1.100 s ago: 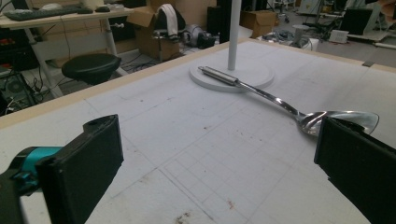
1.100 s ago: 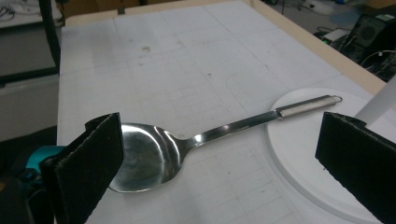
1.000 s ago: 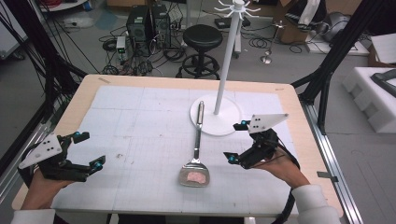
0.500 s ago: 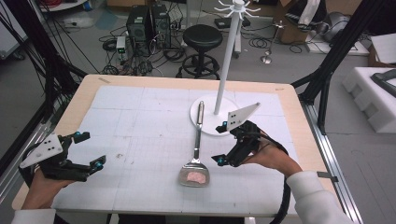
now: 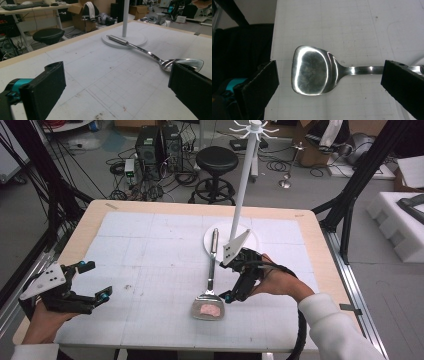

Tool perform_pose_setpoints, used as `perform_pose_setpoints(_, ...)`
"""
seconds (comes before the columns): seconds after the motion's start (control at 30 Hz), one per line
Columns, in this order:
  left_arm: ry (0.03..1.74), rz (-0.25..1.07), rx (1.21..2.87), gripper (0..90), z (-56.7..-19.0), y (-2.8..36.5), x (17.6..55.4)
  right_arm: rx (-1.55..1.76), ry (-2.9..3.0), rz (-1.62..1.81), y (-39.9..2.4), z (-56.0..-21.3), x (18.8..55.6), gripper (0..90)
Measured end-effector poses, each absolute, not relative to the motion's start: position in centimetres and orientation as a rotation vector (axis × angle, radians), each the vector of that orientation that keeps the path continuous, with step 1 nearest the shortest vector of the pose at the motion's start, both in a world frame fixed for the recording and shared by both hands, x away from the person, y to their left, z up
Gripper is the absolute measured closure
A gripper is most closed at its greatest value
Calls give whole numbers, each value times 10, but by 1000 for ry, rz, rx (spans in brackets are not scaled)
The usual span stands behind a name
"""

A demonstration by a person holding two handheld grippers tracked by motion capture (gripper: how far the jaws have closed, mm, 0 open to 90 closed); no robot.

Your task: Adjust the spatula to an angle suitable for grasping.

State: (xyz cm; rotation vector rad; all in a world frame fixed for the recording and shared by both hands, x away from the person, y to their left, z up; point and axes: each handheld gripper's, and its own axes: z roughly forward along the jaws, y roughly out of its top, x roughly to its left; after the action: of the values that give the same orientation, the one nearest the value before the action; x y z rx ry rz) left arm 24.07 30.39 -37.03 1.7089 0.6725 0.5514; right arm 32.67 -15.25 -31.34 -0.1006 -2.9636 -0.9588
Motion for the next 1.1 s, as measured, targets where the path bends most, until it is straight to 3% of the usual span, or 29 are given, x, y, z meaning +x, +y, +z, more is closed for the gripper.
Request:
perform_pose_setpoints(0.27, 664, 547, 1712, 17, -370, 302, 241, -81, -3011, -769, -131, -314, 328, 11)
perform_pose_setpoints(0.37, 664, 550, 1712, 17, -370, 302, 241, -67, -3015, -729, -125, -316, 330, 147)
perform_pose_setpoints(0.47, 667, 554, 1712, 17, -370, 303, 241, -57, -3022, -733, -120, -318, 331, 160)
perform_pose_setpoints(0.5, 666, 554, 1711, 17, -370, 303, 241, -52, -3012, -733, -116, -319, 331, 264)
perform_pose_setpoints(0.6, 664, 551, 1712, 17, -371, 302, 241, -68, -3012, -717, -114, -320, 332, 307)
perform_pose_setpoints(0.67, 665, 544, 1716, 17, -372, 301, 242, -73, -3008, -719, -109, -324, 333, 425)
perform_pose_setpoints(0.7, 665, 544, 1716, 17, -372, 301, 242, -73, -3008, -719, -109, -324, 333, 425)
perform_pose_setpoints(0.77, 662, 542, 1721, 17, -373, 300, 243, -86, -3004, -724, -104, -327, 333, 524)
perform_pose_setpoints(0.9, 662, 544, 1717, 17, -372, 301, 242, -100, -2989, -727, -99, -331, 332, 626)
perform_pose_setpoints(0.93, 662, 543, 1717, 17, -372, 301, 242, -113, -2996, -697, -94, -333, 331, 712)
perform_pose_setpoints(1.1, 665, 549, 1711, 17, -371, 302, 242, -133, -2954, -655, -83, -339, 330, 832)
